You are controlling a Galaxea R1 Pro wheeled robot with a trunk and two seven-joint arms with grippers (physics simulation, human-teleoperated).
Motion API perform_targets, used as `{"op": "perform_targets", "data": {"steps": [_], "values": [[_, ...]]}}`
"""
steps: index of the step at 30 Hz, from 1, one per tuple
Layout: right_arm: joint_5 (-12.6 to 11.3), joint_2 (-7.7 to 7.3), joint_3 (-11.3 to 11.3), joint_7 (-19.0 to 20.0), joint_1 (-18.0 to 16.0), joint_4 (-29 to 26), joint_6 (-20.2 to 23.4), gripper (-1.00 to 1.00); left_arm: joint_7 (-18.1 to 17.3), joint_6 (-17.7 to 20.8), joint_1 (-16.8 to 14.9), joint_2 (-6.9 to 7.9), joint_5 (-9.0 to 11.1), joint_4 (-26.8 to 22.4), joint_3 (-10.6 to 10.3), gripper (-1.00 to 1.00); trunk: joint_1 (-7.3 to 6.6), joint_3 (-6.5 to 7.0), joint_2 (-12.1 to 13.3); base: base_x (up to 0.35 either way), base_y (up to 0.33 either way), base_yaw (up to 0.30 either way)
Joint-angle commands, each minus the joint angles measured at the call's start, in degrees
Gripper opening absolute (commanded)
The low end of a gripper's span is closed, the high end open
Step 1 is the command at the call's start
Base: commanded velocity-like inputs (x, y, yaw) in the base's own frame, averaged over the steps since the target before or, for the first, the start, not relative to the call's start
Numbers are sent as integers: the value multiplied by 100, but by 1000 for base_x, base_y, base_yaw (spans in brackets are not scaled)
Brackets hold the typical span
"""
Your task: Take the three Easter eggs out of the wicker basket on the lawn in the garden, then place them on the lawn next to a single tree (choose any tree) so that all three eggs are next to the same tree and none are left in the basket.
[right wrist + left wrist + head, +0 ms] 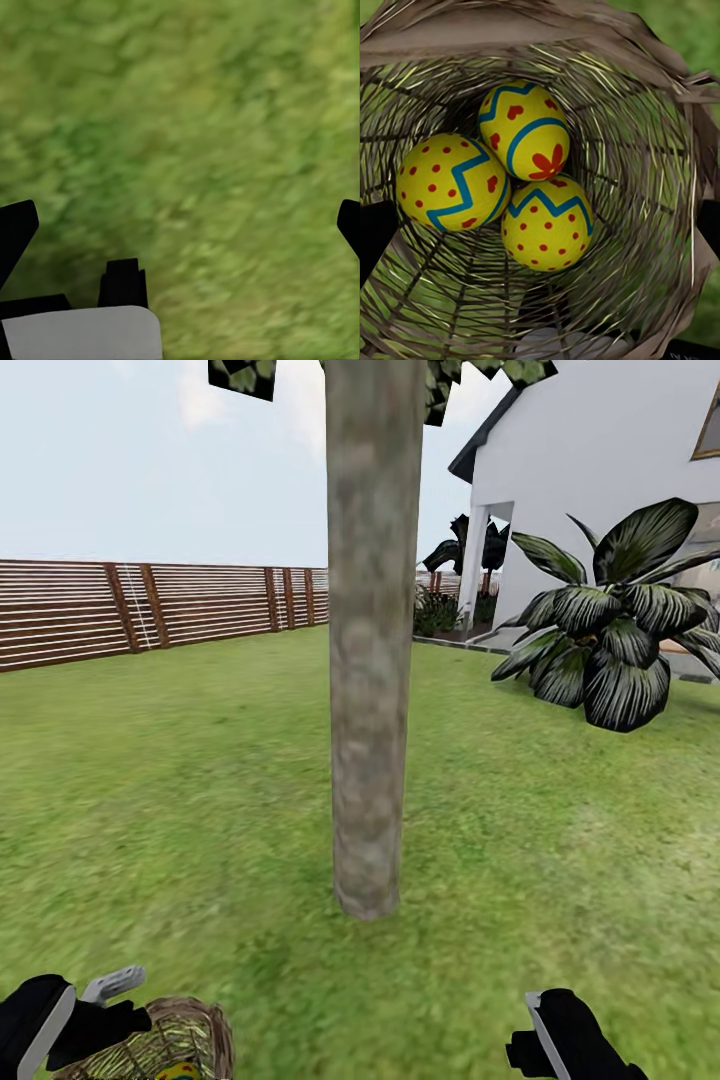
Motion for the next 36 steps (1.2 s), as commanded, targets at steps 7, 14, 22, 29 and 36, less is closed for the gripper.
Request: {"op": "perform_targets", "data": {"steps": [7, 14, 22, 29, 36], "values": [[38, 1, -2, 18, -3, -6, 23, 100, -47, 24, -3, 3, -38, -3, 19, 100, 154, -132, -285, 0, 0, 0], [38, 1, 0, 18, -3, -6, 23, 100, -47, 24, -3, 7, -37, -3, 28, 100, 308, -258, -566, 0, 0, 0], [38, 1, 1, 18, -3, -6, 23, 100, -47, 24, -3, 23, -36, -11, 45, 100, 483, -401, -887, 0, 0, 0], [31, 4, 3, 18, -3, -6, 23, 100, -51, 24, -3, 24, -37, -15, 55, 100, 637, -527, -1167, 0, 0, 0], [35, 8, 4, 18, -3, -6, 23, 100, -52, 24, -3, 25, -38, -24, 55, 100, 791, -653, -1448, 0, 0, 0]]}}
